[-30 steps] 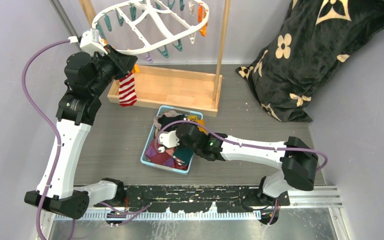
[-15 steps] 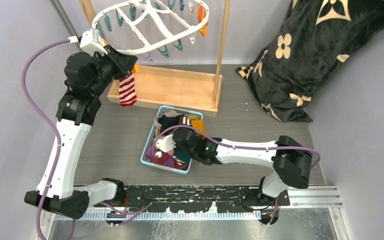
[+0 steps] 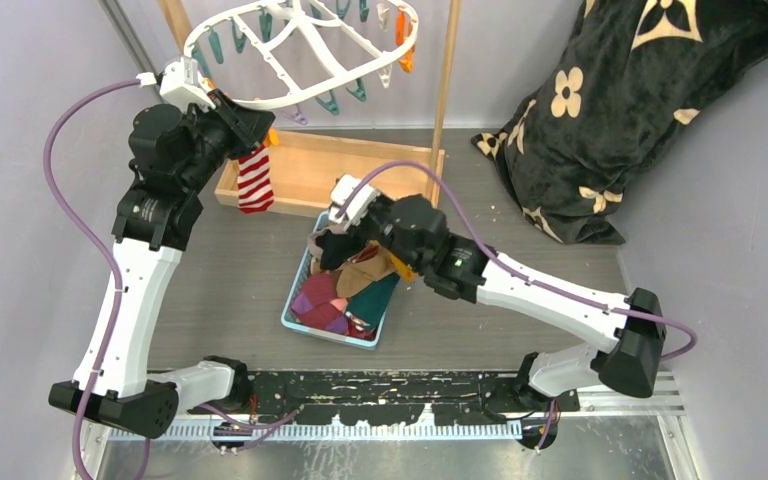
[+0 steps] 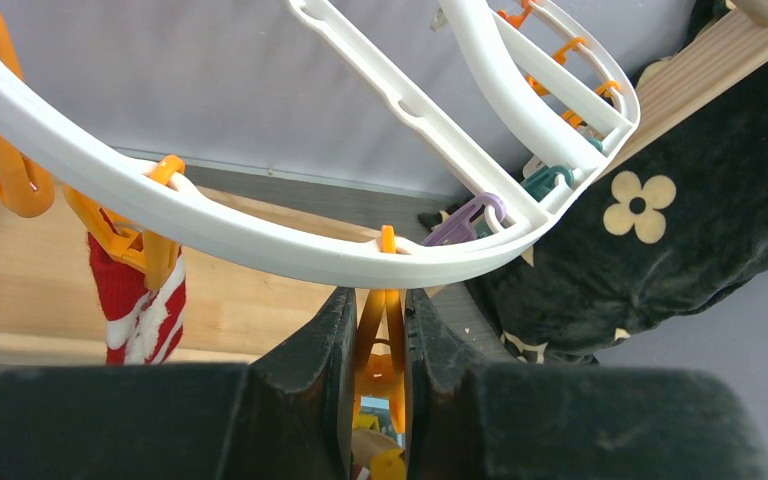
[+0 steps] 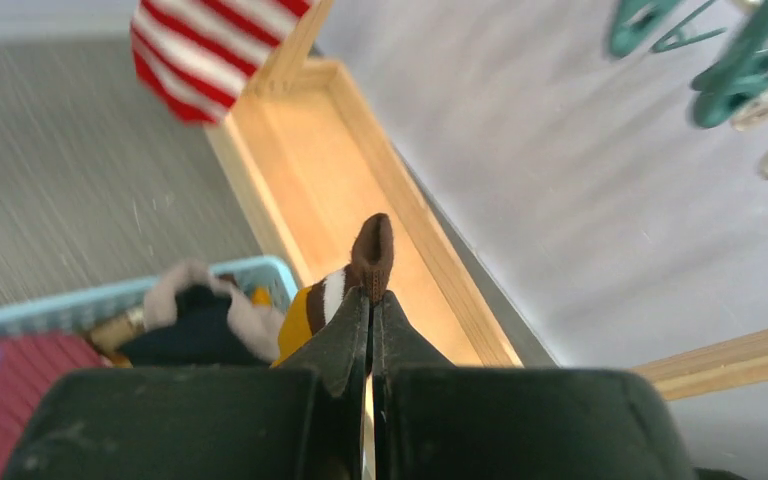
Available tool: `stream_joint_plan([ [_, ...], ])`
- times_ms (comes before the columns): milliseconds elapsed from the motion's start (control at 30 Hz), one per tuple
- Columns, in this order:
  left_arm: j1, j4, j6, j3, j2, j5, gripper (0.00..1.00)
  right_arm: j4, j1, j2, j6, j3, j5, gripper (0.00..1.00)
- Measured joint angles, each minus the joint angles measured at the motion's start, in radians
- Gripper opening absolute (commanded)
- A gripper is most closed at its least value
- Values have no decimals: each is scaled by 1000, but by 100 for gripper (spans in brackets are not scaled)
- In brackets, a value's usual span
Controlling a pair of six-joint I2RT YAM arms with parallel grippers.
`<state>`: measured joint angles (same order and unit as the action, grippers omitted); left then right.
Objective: Clip the socks to the hanger
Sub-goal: Pick up the sock from the bin, then clamp the sock onto the hanger.
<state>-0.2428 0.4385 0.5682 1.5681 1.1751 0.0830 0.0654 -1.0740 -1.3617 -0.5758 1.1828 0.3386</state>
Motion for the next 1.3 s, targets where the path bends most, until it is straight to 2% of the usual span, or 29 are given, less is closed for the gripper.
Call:
stream_joint_plan([
  [200,0,0,0,0,0,5,7,39,70,25,214,68,-126,1],
  [500,0,0,1,0,0,12,7,151,72,-41,352,103,-192,1],
  [700,0,0,6,0,0,7,6,285,16,-181,329,124,-101,1],
  [933,0,1,8,0,0,-27,4,414,-47,-340,235,231,11,1],
  [1300,0,1,7,0,0,-50,3,528,-53,-395,180,354,82,1],
])
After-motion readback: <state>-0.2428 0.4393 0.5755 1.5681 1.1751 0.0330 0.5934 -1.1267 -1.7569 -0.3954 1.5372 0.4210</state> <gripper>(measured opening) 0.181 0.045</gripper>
